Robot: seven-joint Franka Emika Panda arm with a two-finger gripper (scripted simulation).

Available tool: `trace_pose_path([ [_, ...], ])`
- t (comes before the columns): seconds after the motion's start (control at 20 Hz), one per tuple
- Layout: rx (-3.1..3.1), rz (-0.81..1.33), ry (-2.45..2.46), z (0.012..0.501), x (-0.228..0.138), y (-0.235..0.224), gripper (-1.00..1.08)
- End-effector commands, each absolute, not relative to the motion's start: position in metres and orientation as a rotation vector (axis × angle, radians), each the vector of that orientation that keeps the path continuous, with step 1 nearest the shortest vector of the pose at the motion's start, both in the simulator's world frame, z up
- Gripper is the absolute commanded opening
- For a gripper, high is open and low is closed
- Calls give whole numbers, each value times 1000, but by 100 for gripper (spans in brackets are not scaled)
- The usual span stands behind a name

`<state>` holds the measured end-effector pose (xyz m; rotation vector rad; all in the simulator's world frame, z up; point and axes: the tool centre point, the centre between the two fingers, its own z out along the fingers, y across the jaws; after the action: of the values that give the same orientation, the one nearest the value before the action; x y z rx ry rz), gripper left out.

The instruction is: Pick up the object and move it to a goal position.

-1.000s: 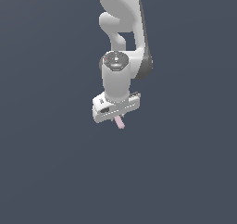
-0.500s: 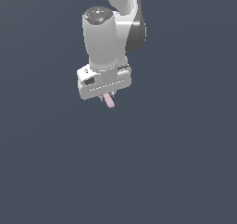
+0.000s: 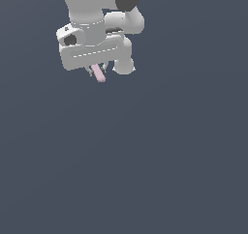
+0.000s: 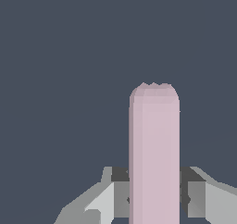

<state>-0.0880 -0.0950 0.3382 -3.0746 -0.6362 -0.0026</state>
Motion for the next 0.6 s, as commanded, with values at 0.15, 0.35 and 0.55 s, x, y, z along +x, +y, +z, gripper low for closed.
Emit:
trace_pose_path([
  [0.15,-3073,-2,-637,393,-114,-120,-100],
  [0.35,-3074,-2,-636,427,-129,-136,-100],
  [0.55,-3075,-1,-636,453,-139,-149,-100],
])
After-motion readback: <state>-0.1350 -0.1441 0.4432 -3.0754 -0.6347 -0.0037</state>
